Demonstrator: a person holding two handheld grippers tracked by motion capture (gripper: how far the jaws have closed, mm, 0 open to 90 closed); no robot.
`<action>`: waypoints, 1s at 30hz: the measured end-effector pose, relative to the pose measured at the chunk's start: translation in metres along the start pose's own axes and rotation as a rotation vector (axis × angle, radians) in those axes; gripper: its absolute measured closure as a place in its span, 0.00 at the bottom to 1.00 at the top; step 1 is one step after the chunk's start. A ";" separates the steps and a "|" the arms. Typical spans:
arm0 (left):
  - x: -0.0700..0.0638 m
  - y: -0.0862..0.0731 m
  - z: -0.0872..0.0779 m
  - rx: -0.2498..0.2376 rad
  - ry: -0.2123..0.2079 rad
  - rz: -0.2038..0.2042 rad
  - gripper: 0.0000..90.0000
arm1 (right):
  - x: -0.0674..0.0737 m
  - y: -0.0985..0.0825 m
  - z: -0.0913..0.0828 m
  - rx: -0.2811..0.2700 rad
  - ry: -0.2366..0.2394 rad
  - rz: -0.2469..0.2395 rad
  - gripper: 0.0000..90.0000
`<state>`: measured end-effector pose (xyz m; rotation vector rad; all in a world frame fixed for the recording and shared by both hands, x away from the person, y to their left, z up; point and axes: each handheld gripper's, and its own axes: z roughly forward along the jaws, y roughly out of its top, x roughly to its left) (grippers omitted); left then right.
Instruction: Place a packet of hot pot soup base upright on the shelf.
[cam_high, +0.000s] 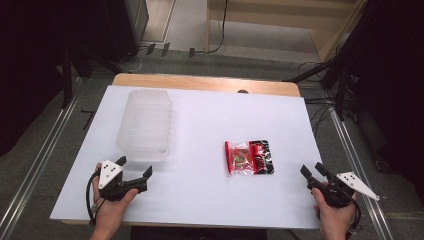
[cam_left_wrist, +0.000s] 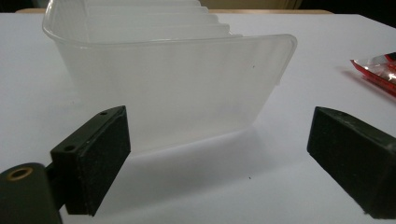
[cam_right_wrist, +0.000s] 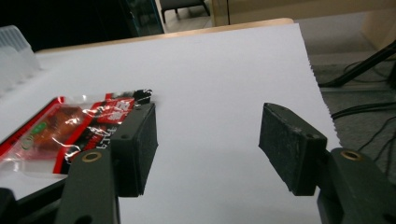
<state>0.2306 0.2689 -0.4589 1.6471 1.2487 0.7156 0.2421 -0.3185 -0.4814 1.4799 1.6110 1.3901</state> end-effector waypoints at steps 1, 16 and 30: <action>-0.001 0.000 0.000 -0.006 0.005 0.001 0.08 | 0.001 0.000 0.001 -0.003 0.011 0.007 0.41; -0.046 0.019 0.019 0.052 -0.162 0.104 0.95 | 0.035 0.012 0.013 0.089 0.043 -0.088 0.55; -0.102 0.044 0.052 0.071 -0.307 0.173 1.00 | 0.046 0.018 0.029 0.081 0.048 -0.067 0.64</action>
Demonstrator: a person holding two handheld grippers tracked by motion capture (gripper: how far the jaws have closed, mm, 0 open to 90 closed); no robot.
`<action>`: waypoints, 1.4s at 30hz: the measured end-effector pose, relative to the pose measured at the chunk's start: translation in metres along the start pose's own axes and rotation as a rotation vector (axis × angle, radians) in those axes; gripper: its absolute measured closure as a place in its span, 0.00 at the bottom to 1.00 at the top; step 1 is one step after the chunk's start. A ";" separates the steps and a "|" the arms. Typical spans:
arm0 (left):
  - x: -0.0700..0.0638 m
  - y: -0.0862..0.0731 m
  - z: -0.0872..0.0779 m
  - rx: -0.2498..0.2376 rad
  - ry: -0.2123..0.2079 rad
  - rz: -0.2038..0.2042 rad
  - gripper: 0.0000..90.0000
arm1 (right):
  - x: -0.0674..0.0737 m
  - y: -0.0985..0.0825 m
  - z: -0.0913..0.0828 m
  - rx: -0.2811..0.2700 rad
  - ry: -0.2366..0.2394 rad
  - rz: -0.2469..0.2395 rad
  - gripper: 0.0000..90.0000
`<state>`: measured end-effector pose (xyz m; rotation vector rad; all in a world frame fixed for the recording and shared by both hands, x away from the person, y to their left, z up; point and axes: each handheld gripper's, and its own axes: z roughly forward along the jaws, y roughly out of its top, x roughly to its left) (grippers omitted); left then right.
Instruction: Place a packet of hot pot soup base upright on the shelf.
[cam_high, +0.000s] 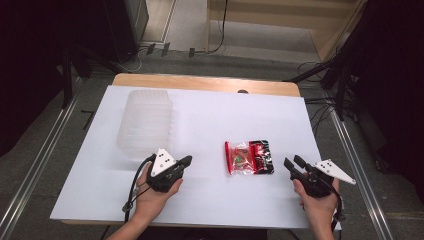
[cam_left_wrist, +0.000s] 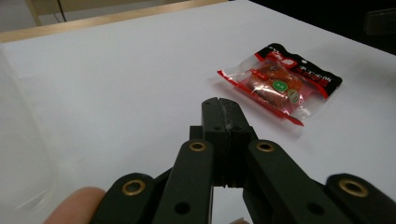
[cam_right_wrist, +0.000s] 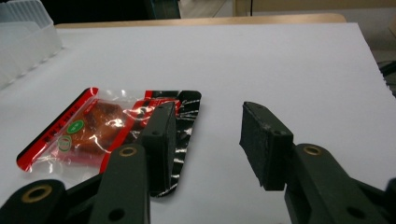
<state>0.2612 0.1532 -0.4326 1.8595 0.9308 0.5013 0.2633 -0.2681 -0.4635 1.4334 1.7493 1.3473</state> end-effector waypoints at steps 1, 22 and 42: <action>-0.002 0.002 0.004 0.000 -0.001 0.000 1.00 | 0.000 -0.001 0.003 -0.006 0.006 0.009 0.67; -0.032 0.020 0.064 0.060 -0.072 -0.002 1.00 | 0.006 0.007 0.021 0.093 0.045 0.026 0.69; -0.047 0.014 0.106 0.160 -0.067 0.048 1.00 | 0.007 0.007 0.024 0.121 0.064 0.019 0.64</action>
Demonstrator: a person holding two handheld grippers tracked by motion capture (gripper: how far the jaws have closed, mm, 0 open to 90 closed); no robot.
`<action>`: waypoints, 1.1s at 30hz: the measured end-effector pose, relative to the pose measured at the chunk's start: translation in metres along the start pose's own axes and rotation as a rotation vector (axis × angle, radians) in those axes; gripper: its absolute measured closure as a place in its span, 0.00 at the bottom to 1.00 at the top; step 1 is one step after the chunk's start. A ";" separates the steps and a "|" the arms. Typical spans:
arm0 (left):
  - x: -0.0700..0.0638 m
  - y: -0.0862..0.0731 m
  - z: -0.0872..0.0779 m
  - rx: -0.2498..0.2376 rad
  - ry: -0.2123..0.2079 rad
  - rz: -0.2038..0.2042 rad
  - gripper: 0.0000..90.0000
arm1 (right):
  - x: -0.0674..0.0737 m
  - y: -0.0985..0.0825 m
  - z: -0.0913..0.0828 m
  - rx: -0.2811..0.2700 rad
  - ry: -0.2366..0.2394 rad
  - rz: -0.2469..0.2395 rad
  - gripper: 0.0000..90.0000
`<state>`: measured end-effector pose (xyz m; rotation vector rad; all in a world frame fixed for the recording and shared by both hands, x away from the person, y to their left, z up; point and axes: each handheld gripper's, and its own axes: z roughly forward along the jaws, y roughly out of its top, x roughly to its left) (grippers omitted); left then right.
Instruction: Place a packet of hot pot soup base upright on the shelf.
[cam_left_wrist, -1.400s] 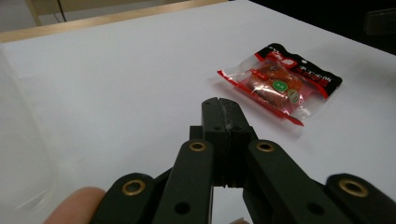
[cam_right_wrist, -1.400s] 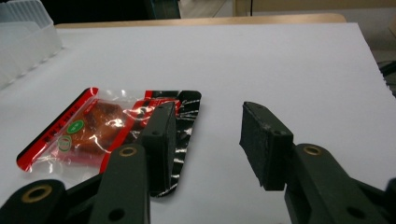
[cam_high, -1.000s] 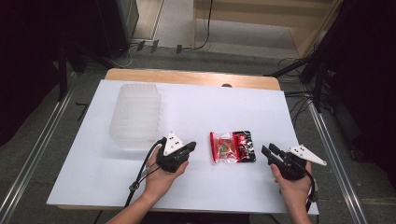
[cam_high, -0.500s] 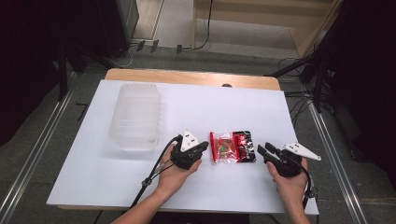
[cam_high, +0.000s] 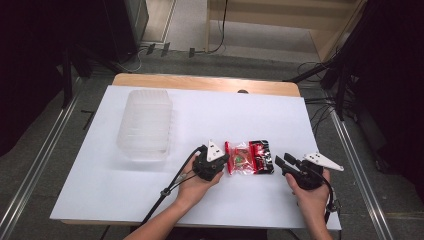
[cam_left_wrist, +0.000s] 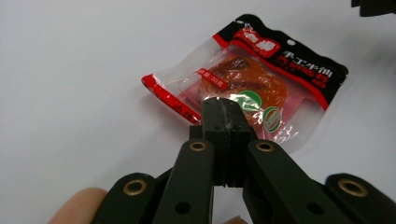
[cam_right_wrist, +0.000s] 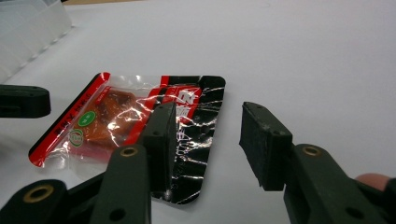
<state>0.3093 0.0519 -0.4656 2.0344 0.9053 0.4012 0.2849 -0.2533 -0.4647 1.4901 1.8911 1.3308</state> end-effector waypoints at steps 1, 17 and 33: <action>0.000 0.000 0.000 0.000 0.000 0.000 1.00 | 0.001 0.000 0.000 0.006 0.002 0.009 0.64; 0.002 0.002 -0.001 -0.035 -0.005 -0.071 1.00 | 0.001 -0.002 -0.001 0.018 -0.009 0.012 0.59; -0.004 -0.004 0.016 0.114 0.026 -0.006 1.00 | 0.003 -0.002 0.000 0.022 0.025 0.047 0.57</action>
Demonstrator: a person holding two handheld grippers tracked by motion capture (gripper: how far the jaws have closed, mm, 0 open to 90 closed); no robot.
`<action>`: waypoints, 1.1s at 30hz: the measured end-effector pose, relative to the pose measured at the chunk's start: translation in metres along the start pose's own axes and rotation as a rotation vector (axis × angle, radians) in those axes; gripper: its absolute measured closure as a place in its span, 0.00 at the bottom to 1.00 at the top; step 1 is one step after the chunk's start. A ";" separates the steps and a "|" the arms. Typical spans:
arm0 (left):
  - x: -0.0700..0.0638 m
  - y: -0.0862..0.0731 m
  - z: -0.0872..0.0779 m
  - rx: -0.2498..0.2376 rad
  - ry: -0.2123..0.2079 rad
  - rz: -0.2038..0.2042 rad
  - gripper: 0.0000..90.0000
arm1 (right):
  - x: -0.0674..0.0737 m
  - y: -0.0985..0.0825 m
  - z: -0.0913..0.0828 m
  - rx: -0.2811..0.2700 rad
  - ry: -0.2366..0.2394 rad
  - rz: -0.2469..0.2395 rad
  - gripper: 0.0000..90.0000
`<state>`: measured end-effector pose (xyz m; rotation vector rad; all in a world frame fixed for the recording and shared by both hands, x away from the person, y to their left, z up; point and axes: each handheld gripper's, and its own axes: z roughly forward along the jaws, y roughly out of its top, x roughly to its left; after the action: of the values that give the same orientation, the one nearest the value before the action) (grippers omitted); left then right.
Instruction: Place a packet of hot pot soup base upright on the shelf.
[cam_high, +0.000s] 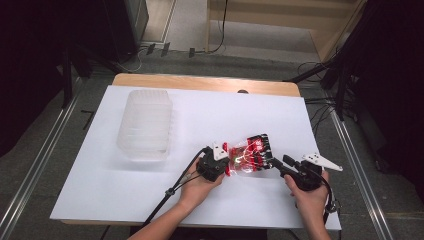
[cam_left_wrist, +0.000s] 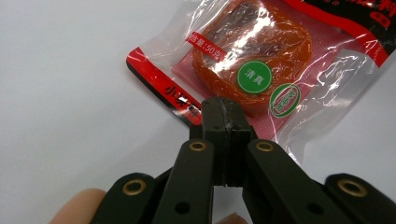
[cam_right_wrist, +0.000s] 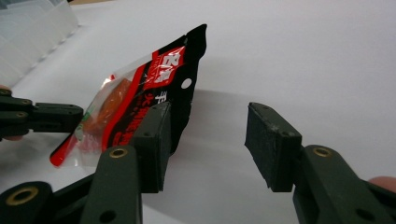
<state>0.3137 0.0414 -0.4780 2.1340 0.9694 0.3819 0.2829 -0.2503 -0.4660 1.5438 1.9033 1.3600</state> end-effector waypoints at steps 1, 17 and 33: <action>-0.001 0.000 0.000 -0.001 0.007 0.002 1.00 | 0.001 0.001 0.000 0.001 0.005 0.004 0.57; -0.001 0.000 0.000 -0.002 0.007 0.005 1.00 | 0.009 0.008 0.035 0.090 0.137 0.193 0.62; 0.000 0.000 0.000 0.000 0.000 0.001 1.00 | 0.008 0.012 0.042 0.111 0.223 0.277 0.94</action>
<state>0.3136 0.0416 -0.4783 2.1342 0.9677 0.3823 0.3178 -0.2246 -0.4743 1.8333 1.9788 1.6275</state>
